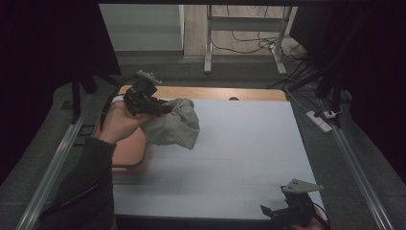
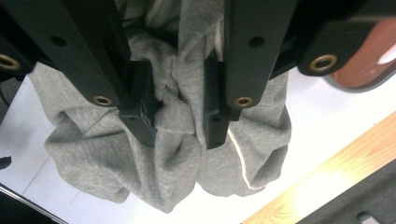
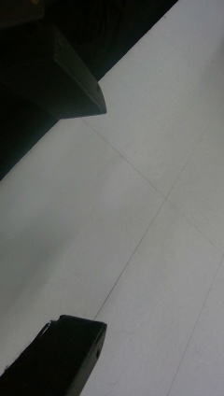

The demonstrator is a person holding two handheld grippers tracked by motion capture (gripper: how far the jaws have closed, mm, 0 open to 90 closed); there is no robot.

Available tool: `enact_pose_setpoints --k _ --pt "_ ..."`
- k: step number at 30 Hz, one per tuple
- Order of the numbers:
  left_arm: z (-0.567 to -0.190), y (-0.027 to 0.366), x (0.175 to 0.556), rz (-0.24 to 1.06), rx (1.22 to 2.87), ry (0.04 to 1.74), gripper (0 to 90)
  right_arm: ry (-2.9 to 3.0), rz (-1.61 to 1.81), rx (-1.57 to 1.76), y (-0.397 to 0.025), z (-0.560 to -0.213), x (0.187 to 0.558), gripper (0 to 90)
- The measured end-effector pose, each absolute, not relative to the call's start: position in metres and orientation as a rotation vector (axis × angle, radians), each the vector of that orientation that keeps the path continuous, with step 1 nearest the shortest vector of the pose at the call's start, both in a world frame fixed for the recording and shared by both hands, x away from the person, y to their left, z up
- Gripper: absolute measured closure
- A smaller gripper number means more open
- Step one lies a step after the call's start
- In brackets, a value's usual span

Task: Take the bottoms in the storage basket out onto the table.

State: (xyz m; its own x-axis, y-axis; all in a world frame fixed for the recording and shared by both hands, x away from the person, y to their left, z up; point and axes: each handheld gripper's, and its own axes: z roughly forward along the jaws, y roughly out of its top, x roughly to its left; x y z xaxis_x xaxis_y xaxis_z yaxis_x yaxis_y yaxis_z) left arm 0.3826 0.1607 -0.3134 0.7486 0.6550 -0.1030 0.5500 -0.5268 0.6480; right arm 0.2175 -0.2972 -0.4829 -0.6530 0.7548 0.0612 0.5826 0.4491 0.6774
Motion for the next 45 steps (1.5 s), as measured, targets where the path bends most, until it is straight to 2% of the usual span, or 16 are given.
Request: enact_pose_setpoints --k 27,45 --pt "-0.338 0.113 0.392 0.202 2.293 0.832 69.1 2.456 1.000 1.150 -0.297 -0.483 0.217 0.0" --pt "-0.372 0.081 0.398 0.207 2.336 0.811 69.0 2.466 1.001 1.144 -0.297 -0.483 0.217 0.0"
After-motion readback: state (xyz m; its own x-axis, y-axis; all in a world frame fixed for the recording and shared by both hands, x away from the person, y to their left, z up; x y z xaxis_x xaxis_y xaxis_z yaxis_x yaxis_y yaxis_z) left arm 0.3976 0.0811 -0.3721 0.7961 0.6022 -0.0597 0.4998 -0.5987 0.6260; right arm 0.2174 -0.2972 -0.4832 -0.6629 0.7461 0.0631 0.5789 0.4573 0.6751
